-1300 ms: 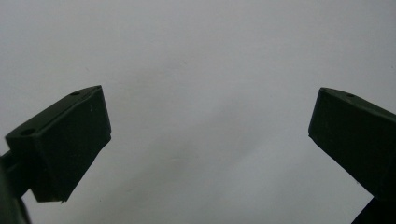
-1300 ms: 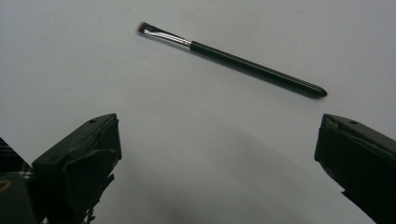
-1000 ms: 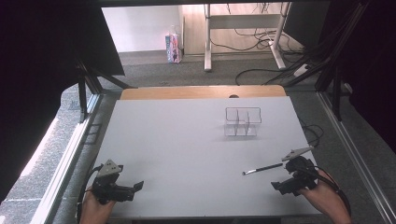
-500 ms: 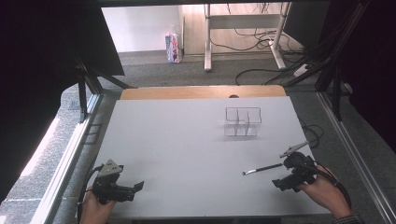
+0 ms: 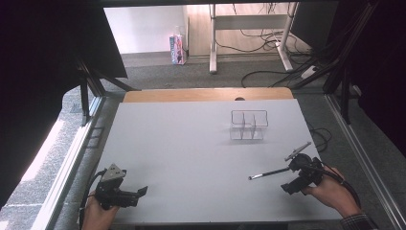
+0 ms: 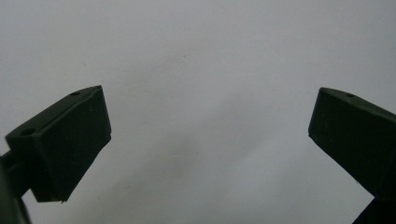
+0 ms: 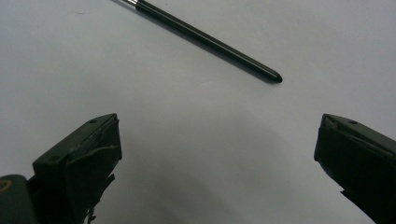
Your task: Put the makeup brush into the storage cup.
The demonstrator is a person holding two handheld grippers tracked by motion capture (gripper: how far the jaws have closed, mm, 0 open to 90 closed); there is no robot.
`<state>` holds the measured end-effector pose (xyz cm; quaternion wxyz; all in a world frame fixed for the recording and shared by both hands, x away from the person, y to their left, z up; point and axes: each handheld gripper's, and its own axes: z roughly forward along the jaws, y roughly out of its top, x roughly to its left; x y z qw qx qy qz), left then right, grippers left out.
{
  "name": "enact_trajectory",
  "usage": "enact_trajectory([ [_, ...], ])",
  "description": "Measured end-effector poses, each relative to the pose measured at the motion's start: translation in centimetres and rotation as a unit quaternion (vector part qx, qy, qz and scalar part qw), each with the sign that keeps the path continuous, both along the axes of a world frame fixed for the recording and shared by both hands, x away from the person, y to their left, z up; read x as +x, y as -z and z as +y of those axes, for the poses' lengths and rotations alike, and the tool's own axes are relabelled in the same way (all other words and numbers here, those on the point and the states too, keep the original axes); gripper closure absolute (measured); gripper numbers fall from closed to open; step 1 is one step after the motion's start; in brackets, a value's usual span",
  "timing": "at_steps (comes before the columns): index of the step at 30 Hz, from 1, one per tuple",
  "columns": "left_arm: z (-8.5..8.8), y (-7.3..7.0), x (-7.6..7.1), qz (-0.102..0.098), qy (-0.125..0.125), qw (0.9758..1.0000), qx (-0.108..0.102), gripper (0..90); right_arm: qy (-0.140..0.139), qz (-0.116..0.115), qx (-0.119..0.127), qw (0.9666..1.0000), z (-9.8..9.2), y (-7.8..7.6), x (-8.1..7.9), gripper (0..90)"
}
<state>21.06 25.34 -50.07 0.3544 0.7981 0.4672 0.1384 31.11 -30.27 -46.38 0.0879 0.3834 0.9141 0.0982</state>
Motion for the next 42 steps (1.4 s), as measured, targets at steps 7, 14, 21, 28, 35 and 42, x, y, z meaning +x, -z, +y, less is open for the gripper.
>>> enact_trajectory([
  [7,0.0,0.0,0.0,0.002,0.001,1.0,0.002,0.0,-0.035,0.026,-0.034,0.9985,0.5,0.3,0.9,0.3],
  [14,0.0,0.1,0.0,0.002,0.001,1.0,0.002,0.0,-0.04,0.046,-0.048,0.997,0.9,0.3,1.7,0.4],
  [21,-0.1,0.1,0.0,0.003,0.002,1.0,0.003,0.0,-0.044,0.052,-0.044,0.9967,1.7,0.3,2.4,4.2],
  [28,-0.1,0.1,0.0,0.003,0.003,1.0,0.003,0.0,-0.053,0.052,-0.038,0.9965,2.7,0.5,3.1,7.0],
  [35,-0.1,0.1,0.0,0.004,0.003,1.0,0.004,0.0,-0.063,0.058,-0.036,0.9957,3.6,0.5,3.8,11.1],
  [42,-0.1,0.1,0.0,0.005,0.003,1.0,0.005,0.0,-0.064,0.062,-0.029,0.9956,4.5,0.6,4.6,13.2],
])
